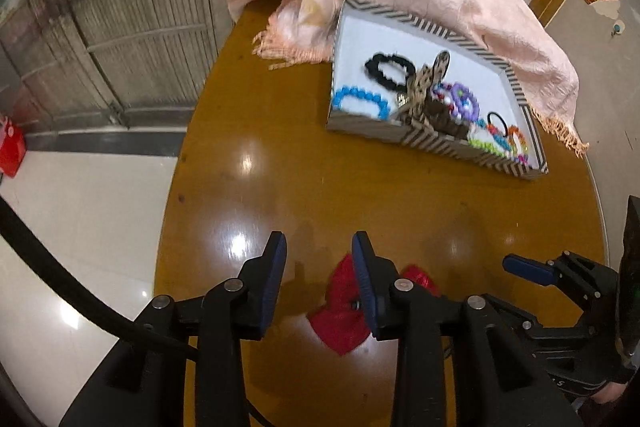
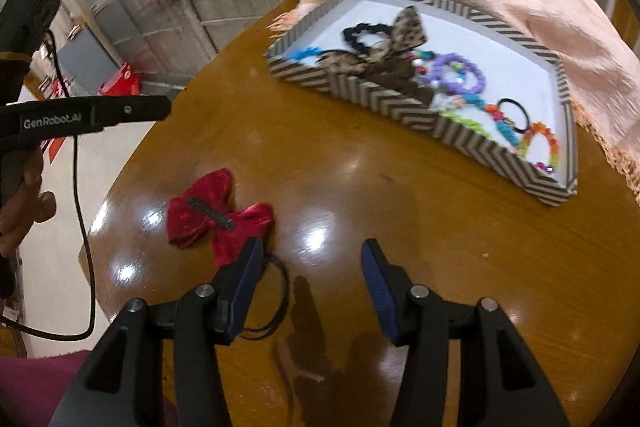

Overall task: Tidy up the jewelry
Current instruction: 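Move the left tool to the red satin bow while the right tool moves to the black cord hair ties, then grasp the red satin bow with the left tool while the right tool grasps the black cord hair ties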

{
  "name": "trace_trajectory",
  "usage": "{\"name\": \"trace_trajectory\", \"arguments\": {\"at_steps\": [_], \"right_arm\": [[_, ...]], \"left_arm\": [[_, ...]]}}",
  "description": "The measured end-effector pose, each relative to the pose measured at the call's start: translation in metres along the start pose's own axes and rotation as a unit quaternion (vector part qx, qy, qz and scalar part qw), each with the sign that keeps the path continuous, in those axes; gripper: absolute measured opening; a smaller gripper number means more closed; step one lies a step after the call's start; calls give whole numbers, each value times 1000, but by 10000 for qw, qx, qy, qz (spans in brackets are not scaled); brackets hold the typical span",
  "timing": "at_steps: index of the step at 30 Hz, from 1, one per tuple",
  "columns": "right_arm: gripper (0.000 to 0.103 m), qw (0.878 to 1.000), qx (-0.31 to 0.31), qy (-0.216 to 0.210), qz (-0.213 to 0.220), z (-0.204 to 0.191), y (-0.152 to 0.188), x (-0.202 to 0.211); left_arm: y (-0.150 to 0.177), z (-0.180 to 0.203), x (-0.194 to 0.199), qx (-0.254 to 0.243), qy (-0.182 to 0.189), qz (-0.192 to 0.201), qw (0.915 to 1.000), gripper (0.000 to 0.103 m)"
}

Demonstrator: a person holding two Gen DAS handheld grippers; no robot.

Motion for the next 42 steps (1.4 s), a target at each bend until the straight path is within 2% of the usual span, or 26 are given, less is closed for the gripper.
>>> {"name": "trace_trajectory", "arguments": {"at_steps": [5,9,12,19,23,27,30,35,39,42], "right_arm": [[53,9995,244,40,-174,-15,11,-7],[53,9996,196,29,-195,-14,16,-6],[53,9998,42,57,-201,-8,19,-4],[54,9995,-154,174,-210,1,28,3],[56,9992,-248,214,-241,1,33,2],[56,9988,-336,197,-311,-1,38,-3],[56,9980,-493,181,-347,0,41,-7],[56,9975,-553,177,-391,1,43,-11],[56,9977,-526,137,-393,-1,44,-12],[56,9980,-431,144,-437,-1,42,-15]], "left_arm": [[15,12,-2,-298,217,-64,9993,21],[25,21,-3,-649,364,-99,9972,25],[31,29,-6,-986,516,-218,9936,28],[42,34,-16,-1614,558,-414,9844,28],[50,38,-17,-2131,687,-522,9732,28],[60,45,-20,-2793,795,-595,9551,28],[60,51,-26,-3107,777,-605,9454,28],[51,58,-34,-3333,954,-643,9358,28],[54,60,-49,-3719,768,-837,9213,28],[56,59,-56,-3760,764,-933,9187,28]]}}
Point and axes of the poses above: each gripper's, at about its wrist camera, not at the fingertips, and x roughly against the way its jaws point, z to its right, y to its underside, the point moved 7 cm from there along -x, roughly the way its jaws point, and after that the axes turned 2 degrees about x, right-handed, at the moved point
